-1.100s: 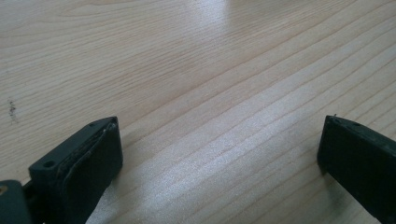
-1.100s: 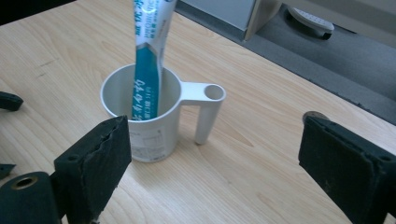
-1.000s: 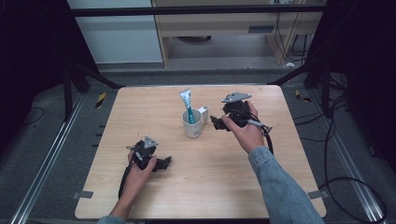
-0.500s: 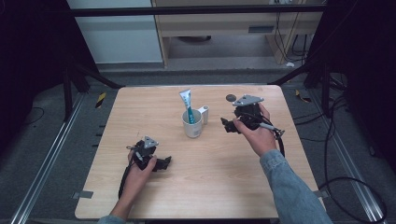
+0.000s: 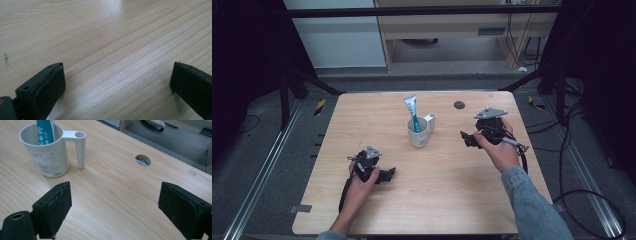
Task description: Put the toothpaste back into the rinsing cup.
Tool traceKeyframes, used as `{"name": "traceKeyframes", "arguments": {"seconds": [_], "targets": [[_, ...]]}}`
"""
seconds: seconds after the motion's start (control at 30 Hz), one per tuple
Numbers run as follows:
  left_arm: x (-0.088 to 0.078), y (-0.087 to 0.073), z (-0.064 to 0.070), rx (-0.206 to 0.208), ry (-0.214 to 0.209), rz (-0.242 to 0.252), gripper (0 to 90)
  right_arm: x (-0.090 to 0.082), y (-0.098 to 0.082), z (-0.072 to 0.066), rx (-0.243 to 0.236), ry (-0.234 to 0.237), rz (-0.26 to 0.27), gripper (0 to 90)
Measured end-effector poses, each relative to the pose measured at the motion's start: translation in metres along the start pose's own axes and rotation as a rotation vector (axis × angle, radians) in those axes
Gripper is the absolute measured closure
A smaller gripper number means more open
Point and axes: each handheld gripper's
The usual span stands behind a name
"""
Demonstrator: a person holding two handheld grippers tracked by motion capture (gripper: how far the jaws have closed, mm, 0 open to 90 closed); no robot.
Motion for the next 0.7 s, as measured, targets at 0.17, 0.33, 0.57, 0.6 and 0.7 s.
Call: {"name": "traceKeyframes", "arguments": {"seconds": [0.17,0.33,0.57,0.6,0.7], "targets": [[0.0,0.0,0.0,0.001,0.0,0.0,0.0,-0.002,-0.017,0.007,0.013,0.008,-0.024,11.3],[0.0,0.0,0.0,0.0,0.0,0.0,0.0,-0.001,-0.033,0.01,0.04,0.01,-0.033,11.3],[0.0,0.0,0.0,0.0,0.0,0.0,0.0,0.008,-0.056,0.012,0.076,0.027,-0.062,11.1],[0.0,0.0,0.0,0.0,0.0,0.0,0.0,0.008,-0.056,0.012,0.076,0.027,-0.062,11.1],[0.0,0.0,0.0,0.0,0.0,0.0,0.0,0.016,-0.071,0.011,0.099,0.042,-0.092,11.1]]}}
Point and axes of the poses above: each handheld gripper's, and its own axes: x roughly forward along the jaws, y roughly out of its top, z roughly to its right, and after that the axes turned 13 degrees about y, right-handed
